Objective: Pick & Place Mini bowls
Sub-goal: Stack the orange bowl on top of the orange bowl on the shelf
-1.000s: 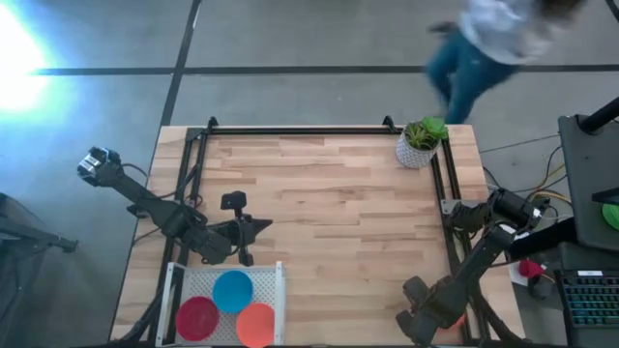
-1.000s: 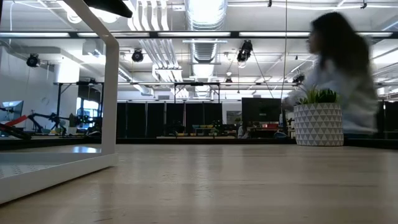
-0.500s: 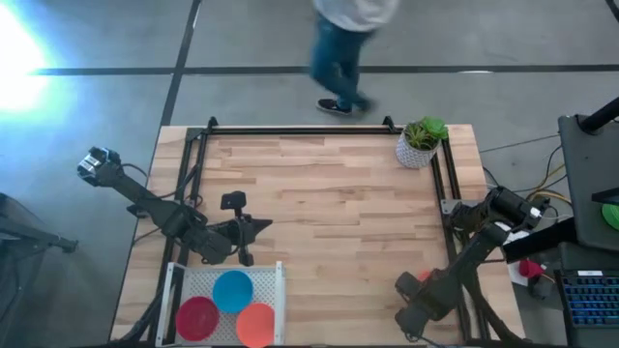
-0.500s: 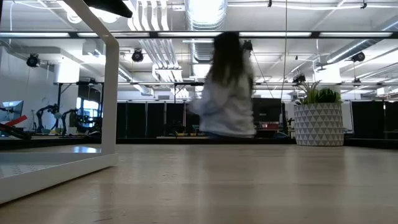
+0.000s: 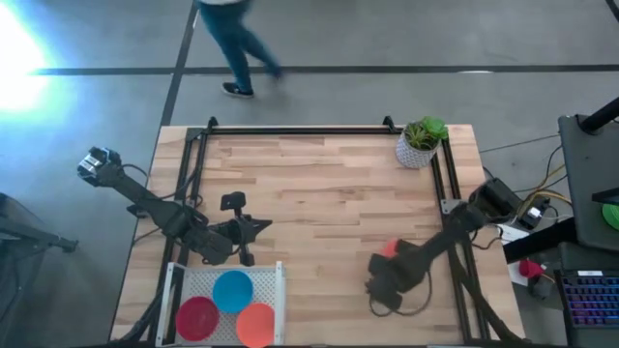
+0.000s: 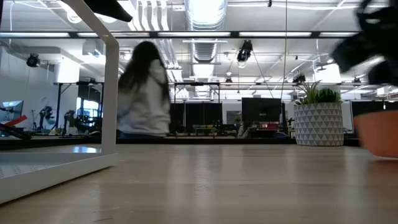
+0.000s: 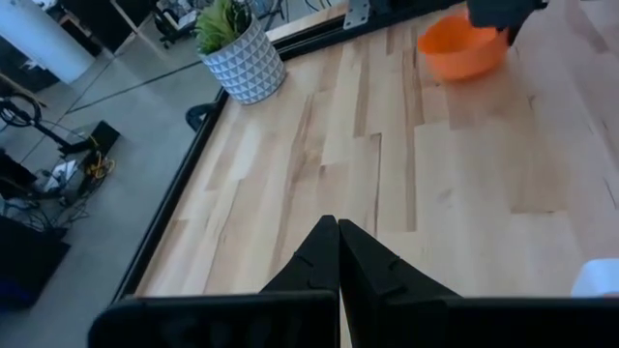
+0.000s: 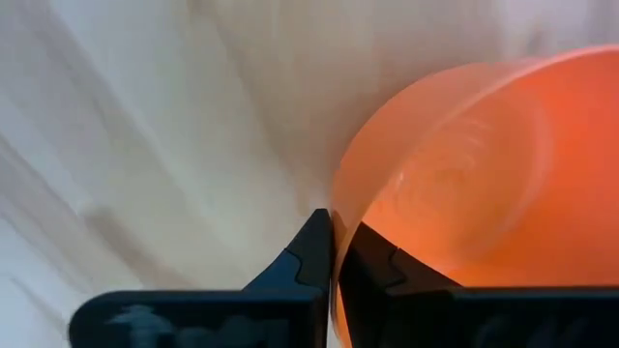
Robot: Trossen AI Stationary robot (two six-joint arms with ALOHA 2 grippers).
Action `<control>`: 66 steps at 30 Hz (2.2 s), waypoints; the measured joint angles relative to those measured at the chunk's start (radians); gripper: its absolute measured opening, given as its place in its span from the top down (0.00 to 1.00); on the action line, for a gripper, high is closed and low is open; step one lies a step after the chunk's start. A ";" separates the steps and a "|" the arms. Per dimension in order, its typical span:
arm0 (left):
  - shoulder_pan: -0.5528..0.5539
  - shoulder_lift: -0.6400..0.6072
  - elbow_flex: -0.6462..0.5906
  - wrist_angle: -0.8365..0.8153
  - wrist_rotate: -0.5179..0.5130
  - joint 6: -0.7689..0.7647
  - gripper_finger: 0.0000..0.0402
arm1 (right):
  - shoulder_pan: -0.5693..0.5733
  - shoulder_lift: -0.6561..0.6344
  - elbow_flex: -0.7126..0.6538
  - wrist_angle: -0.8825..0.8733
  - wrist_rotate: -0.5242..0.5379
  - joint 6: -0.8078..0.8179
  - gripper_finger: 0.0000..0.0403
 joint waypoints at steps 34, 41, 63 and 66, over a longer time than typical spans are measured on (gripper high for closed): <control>0.001 0.000 0.000 0.001 0.008 -0.133 1.00 | -0.504 0.010 0.229 0.394 0.337 -1.074 0.98; 0.001 0.000 0.000 0.003 0.008 -0.149 1.00 | -0.514 0.011 0.181 0.523 0.311 -1.108 0.98; 0.000 0.000 0.000 0.004 0.008 -0.148 1.00 | -0.570 0.299 0.374 0.403 0.245 -1.192 0.98; 0.000 0.000 0.000 0.004 0.008 -0.148 1.00 | -0.566 0.349 0.436 0.325 0.248 -1.204 0.98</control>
